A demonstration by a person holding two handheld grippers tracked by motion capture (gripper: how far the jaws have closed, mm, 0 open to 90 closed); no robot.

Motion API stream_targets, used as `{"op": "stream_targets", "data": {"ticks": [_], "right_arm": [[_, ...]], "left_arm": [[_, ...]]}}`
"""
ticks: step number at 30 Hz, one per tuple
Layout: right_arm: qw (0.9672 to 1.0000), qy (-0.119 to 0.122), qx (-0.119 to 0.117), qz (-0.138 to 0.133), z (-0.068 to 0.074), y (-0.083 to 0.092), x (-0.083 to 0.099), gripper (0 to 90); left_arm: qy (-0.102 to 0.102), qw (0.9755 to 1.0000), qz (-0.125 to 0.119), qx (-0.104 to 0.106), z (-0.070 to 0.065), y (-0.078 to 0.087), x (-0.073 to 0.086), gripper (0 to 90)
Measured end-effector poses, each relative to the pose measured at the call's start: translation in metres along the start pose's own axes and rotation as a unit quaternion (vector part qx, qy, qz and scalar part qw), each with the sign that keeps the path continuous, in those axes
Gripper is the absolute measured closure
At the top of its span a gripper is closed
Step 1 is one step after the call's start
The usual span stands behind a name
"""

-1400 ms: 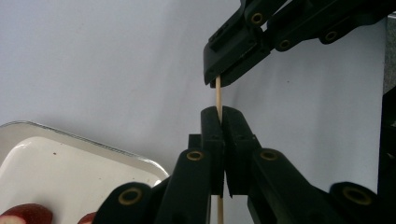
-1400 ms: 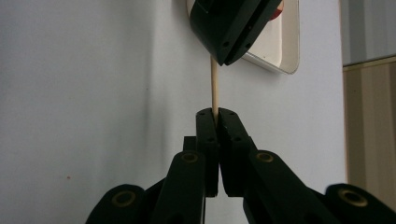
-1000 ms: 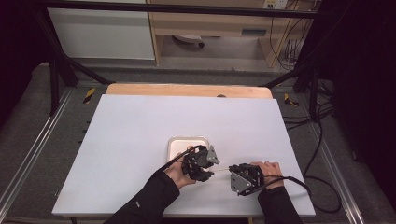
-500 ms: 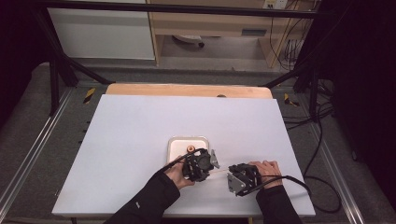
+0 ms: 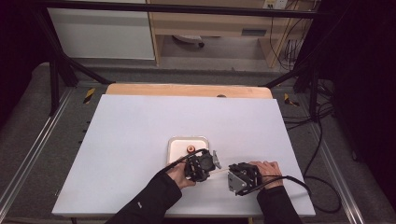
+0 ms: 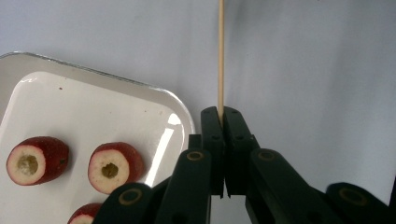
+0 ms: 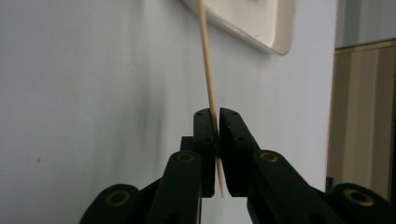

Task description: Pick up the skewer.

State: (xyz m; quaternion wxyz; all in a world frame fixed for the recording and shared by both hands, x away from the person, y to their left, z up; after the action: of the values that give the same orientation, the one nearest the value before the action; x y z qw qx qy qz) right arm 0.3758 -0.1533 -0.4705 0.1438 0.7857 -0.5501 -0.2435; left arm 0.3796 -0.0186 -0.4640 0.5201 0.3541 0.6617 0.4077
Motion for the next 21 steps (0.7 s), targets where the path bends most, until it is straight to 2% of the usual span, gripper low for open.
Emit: {"op": "stream_targets", "data": {"ticks": [1, 2, 3, 4, 5, 7, 8, 9, 10, 11, 12, 13, 14, 15, 16, 17, 18, 19, 20, 21], "right_arm": [[0.9987, -0.049, 0.001, -0.016, -0.005, 0.003, -0.001, 73.5], [0.9987, -0.049, 0.001, -0.016, -0.005, 0.003, -0.001, 73.5], [0.9954, -0.093, 0.001, -0.023, -0.011, 0.006, -0.001, 65.6], [0.9954, -0.093, 0.001, -0.023, -0.011, 0.006, -0.001, 65.6], [0.9899, -0.140, 0.004, -0.023, -0.016, 0.008, 0.002, 58.4], [0.9819, -0.187, -0.003, -0.030, -0.021, 0.010, 0.004, 49.9], [0.9767, -0.212, -0.008, -0.028, -0.023, 0.011, 0.005, 45.8], [0.9767, -0.212, -0.008, -0.028, -0.023, 0.011, 0.005, 45.8], [0.9712, -0.237, -0.011, -0.027, -0.025, 0.011, 0.006, 41.8], [0.9608, -0.276, -0.012, -0.022, -0.028, 0.010, 0.009, 35.7], [0.9608, -0.276, -0.012, -0.022, -0.028, 0.010, 0.009, 35.7], [0.9565, -0.291, -0.012, -0.017, -0.029, 0.010, 0.011, 33.5], [0.9490, -0.315, -0.013, -0.013, -0.029, 0.009, 0.014, 30.2], [0.9490, -0.315, -0.013, -0.013, -0.029, 0.009, 0.014, 30.2], [0.9408, -0.338, -0.019, -0.011, -0.029, 0.008, 0.015, 26.3], [0.9408, -0.338, -0.019, -0.011, -0.029, 0.008, 0.015, 26.3], [0.9366, -0.350, -0.020, -0.008, -0.030, 0.007, 0.016, 24.4], [0.9269, -0.375, -0.023, -0.003, -0.030, 0.006, 0.015, 21.1], [0.9269, -0.375, -0.023, -0.003, -0.030, 0.006, 0.015, 21.1], [0.9214, -0.388, -0.029, 0.000, -0.031, 0.006, 0.014, 20.3]], "left_arm": [[0.001, 1.0000, -0.001, -0.002, 0.001, 0.001, 0.002, 88.5], [0.006, 1.0000, -0.001, -0.001, 0.002, 0.002, 0.005, 88.5], [0.008, 1.0000, -0.005, -0.001, 0.004, 0.004, 0.008, 88.5], [0.012, 0.9999, -0.008, -0.003, 0.005, 0.005, 0.011, 88.5], [0.018, 0.9998, -0.013, -0.002, 0.006, 0.007, 0.015, 88.5], [0.025, 0.9995, -0.021, -0.003, 0.009, 0.010, 0.022, 88.4], [0.028, 0.9993, -0.026, -0.005, 0.010, 0.012, 0.025, 88.4], [0.029, 0.9991, -0.029, -0.007, 0.010, 0.014, 0.029, 88.4], [0.033, 0.9989, -0.032, -0.009, 0.011, 0.017, 0.032, 88.4], [0.038, 0.9985, -0.038, -0.014, 0.011, 0.019, 0.036, 88.4], [0.041, 0.9981, -0.043, -0.016, 0.012, 0.022, 0.039, 88.4], [0.047, 0.9974, -0.050, -0.020, 0.012, 0.025, 0.043, 88.4], [0.051, 0.9969, -0.055, -0.022, 0.012, 0.027, 0.045, 88.4], [0.057, 0.9960, -0.066, -0.022, 0.012, 0.030, 0.048, 88.4], [0.062, 0.9949, -0.076, -0.021, 0.012, 0.033, 0.051, 88.3], [0.069, 0.9938, -0.085, -0.022, 0.012, 0.035, 0.053, 88.3], [0.075, 0.9927, -0.092, -0.023, 0.012, 0.037, 0.055, 88.3], [0.078, 0.9918, -0.097, -0.028, 0.013, 0.038, 0.058, 88.3], [0.081, 0.9911, -0.100, -0.031, 0.013, 0.040, 0.060, 88.3], [0.085, 0.9902, -0.105, -0.036, 0.013, 0.041, 0.062, 88.3]]}}
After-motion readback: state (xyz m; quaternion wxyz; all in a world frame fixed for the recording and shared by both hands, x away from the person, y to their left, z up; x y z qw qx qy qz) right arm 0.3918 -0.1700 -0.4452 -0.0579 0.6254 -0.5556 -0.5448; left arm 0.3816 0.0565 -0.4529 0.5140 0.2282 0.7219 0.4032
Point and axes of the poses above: each handheld gripper's, and its own axes: y roughly backward along the jaws, x roughly out of its underside, z roughly to its left, the point moved 7 cm from there along -y, roughly forward along the jaws, and after that the axes turned 14 degrees about x, right-handed, at the moved point
